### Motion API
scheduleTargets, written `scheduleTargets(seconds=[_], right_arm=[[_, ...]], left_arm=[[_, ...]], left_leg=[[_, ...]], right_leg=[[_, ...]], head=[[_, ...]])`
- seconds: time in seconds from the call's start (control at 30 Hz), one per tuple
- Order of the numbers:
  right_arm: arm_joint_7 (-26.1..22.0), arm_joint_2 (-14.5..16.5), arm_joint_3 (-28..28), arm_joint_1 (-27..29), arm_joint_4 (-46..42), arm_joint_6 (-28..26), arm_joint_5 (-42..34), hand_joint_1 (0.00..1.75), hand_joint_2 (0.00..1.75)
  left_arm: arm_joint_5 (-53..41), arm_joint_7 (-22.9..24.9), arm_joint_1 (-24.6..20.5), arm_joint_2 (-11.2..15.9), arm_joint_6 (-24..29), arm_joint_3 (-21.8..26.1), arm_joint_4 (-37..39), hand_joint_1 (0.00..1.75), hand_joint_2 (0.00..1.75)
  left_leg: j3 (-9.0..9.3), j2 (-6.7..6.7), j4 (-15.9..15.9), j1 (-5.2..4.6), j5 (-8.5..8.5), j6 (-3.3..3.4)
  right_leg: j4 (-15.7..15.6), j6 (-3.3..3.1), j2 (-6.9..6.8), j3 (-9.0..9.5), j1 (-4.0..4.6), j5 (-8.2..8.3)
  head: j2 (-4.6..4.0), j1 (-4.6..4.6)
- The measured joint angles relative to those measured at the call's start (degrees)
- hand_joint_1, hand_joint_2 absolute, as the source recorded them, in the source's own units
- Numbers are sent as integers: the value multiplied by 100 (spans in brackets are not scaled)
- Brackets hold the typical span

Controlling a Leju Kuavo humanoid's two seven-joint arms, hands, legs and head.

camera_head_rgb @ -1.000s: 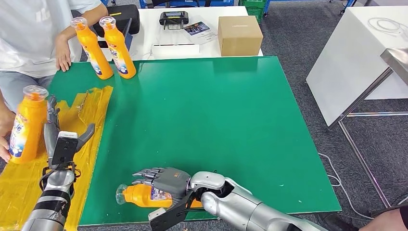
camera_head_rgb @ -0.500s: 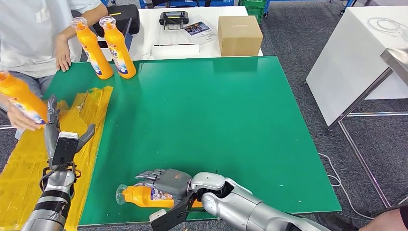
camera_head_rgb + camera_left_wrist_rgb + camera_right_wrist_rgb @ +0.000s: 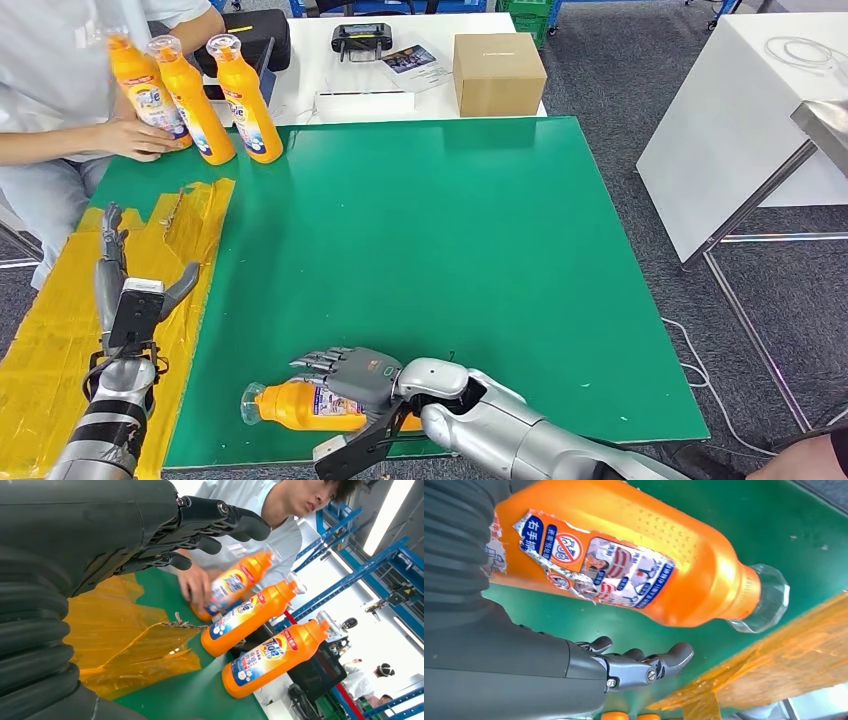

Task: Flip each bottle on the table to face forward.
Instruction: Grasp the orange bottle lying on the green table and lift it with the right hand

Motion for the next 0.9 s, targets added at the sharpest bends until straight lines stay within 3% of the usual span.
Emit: scheduleTargets(seconds=[0.4, 0.9], right_arm=[[507, -123, -48, -35, 93, -554, 575, 0, 175], [544, -922, -856, 372, -829, -597, 830, 0, 175]], left_arm=[[-79, 0, 265, -10, -99, 247, -162, 0, 175], [-117, 0, 583, -15, -177, 598, -402, 0, 175]], left_leg=[[0, 2, 0, 0, 0, 0], [0, 1, 0, 0, 0, 0]], right_leg=[[0, 0, 0, -2, 0, 0], [-1, 0, 0, -1, 0, 0]], head=[[0, 0], [0, -1]])
